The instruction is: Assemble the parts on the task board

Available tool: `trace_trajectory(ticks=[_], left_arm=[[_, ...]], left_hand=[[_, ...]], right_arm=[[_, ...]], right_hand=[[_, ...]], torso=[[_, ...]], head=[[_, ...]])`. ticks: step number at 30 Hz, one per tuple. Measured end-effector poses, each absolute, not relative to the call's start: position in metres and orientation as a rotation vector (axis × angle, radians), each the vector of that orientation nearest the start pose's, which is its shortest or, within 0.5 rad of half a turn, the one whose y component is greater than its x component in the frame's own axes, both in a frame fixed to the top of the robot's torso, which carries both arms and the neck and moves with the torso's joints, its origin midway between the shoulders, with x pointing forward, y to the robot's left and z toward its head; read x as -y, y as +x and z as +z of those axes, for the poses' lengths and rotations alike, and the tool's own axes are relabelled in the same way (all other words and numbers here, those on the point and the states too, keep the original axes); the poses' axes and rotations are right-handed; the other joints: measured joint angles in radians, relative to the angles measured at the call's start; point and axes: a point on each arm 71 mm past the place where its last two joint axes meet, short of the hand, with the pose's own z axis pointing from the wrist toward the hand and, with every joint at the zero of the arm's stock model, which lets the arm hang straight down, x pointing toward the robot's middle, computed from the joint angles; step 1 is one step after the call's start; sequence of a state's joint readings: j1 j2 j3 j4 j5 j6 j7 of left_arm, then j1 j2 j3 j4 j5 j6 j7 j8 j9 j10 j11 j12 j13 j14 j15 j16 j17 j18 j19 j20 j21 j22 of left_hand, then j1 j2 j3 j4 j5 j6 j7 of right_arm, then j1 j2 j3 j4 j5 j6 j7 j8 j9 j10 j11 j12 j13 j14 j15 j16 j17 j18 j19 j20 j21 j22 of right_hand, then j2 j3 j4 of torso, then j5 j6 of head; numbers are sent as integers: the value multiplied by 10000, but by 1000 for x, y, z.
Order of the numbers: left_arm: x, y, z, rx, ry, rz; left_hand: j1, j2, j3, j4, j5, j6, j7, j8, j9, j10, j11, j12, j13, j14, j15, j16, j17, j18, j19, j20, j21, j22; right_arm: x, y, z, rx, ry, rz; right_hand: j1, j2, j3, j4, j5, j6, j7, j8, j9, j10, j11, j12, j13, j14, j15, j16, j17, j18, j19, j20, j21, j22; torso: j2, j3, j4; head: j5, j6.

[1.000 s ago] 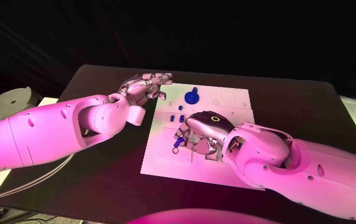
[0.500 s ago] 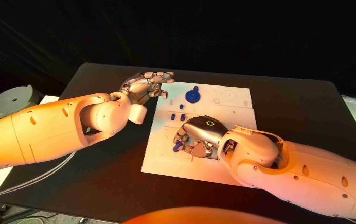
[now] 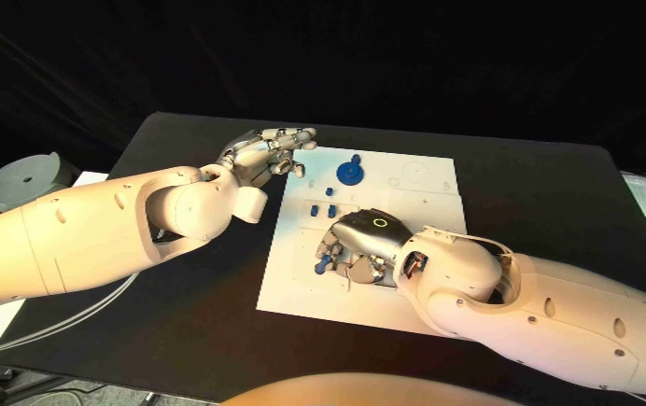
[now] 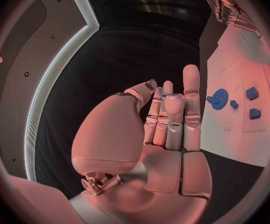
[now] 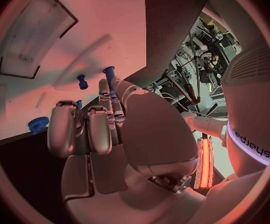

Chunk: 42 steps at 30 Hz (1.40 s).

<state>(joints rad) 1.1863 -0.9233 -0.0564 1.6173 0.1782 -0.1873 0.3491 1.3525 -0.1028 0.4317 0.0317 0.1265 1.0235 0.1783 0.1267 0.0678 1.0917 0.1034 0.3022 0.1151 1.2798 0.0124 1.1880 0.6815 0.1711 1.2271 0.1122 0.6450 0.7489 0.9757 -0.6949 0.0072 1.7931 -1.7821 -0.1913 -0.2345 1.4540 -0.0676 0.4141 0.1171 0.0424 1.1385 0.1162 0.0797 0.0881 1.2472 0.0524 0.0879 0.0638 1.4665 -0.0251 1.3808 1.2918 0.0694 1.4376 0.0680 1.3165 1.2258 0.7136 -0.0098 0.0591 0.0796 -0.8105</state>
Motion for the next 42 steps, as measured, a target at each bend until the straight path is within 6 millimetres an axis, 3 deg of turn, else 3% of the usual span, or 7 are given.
trace_trajectory(ticks=[10, 15, 19, 24, 28, 37, 42], left_arm=[[-216, 465, -189, -14841, -13423, -16810], [-216, 465, -189, -14844, -13422, -16815], [-216, 465, -189, -14847, -13423, -16815], [-216, 465, -189, -14856, -13424, -16816], [-216, 465, -189, -14865, -13427, -16816], [-217, 465, -189, -14864, -13436, -16794], [-218, 465, -189, -14861, -13445, -16775]], left_hand=[[0, 0, 0, 0, 0, 0, 0, 0, 0, 0, 0, 0, 0, 0, 0, 0, 0, 0, 0, 0, 0, 0], [0, 0, 0, 0, 0, 0, 0, 0, 0, 0, 0, 0, -1, 0, 0, 0, 0, 1, 0, 0, 0, 0], [0, 0, 0, 0, 0, 0, 0, 0, 0, 0, 0, 0, 0, 0, 0, 0, 0, 0, 0, 0, 0, 0], [0, 0, 0, 0, 0, 0, 0, 0, 0, 0, 0, 0, -1, 0, 0, 0, 0, 0, 0, 0, 0, 0], [0, 0, 28, -28, 0, 0, 0, 0, 0, -39, -38, 69, 11, -37, 37, 0, -39, 0, 0, 0, 0, -7], [0, 0, 28, -28, 0, 0, 0, 0, 0, -55, -54, 78, 15, -37, 37, 0, -45, 0, 0, 0, 0, -11], [0, 0, 28, -28, 0, -36, 36, 0, 0, -91, -18, 78, 15, -37, 37, 0, -59, 1, 0, 0, 0, -11]], right_arm=[[51, 368, -228, -17204, -5519, 8371], [47, 367, -229, -17199, -5678, 8306], [47, 367, -233, -17296, -5728, 8206], [48, 367, -235, -17329, -5682, 8162], [48, 368, -234, -17213, -5582, 8215], [57, 366, -227, -16487, -4998, 8609], [77, 366, -216, -16099, -4297, 8726]], right_hand=[[-104, -104, -1, 0, 45, 18, 48, 0, -1, 35, 34, -52, 12, 0, 0, 0, -14, 0, 0, 0, 0, 0], [-328, -327, -64, 64, 100, 22, 118, -45, -1, -77, 145, -223, 1, 0, 0, 0, -69, 0, -5, 5, -3, -68], [-671, -667, -325, 265, 122, -474, 257, -181, -139, -1106, 344, -235, -46, -1, 182, -165, -289, -1, -169, 169, -240, -325], [-920, -915, -1179, 390, 96, -1348, 98, -184, -242, -2646, 587, -235, -40, -3, 405, -232, -399, 154, -381, 381, -662, -843], [-752, -890, -2020, 608, 96, -1607, 25, -184, -220, -3073, 710, -155, 8, 0, 433, -232, -420, 155, -467, 467, -817, -1058], [-372, -716, -2457, 884, 96, -1643, 60, -183, -211, -3071, 709, 103, 28, -1, 502, -273, -550, 156, -430, 504, -869, -1128], [-232, -576, -2533, 957, 96, -1606, 214, -183, -198, -2292, 466, 614, 94, -4, 394, -388, -744, 155, -430, 504, -930, -1187]], torso=[[-4, 0, -7], [-6, 0, -3], [-7, 1, -3], [-9, -6, -3], [-9, -5, -1], [-9, 6, 1], [-9, 8, -16]], head=[[-11, 3], [-18, 5], [-19, 2], [-19, -1], [-35, 12], [-79, 47], [-137, 108]])
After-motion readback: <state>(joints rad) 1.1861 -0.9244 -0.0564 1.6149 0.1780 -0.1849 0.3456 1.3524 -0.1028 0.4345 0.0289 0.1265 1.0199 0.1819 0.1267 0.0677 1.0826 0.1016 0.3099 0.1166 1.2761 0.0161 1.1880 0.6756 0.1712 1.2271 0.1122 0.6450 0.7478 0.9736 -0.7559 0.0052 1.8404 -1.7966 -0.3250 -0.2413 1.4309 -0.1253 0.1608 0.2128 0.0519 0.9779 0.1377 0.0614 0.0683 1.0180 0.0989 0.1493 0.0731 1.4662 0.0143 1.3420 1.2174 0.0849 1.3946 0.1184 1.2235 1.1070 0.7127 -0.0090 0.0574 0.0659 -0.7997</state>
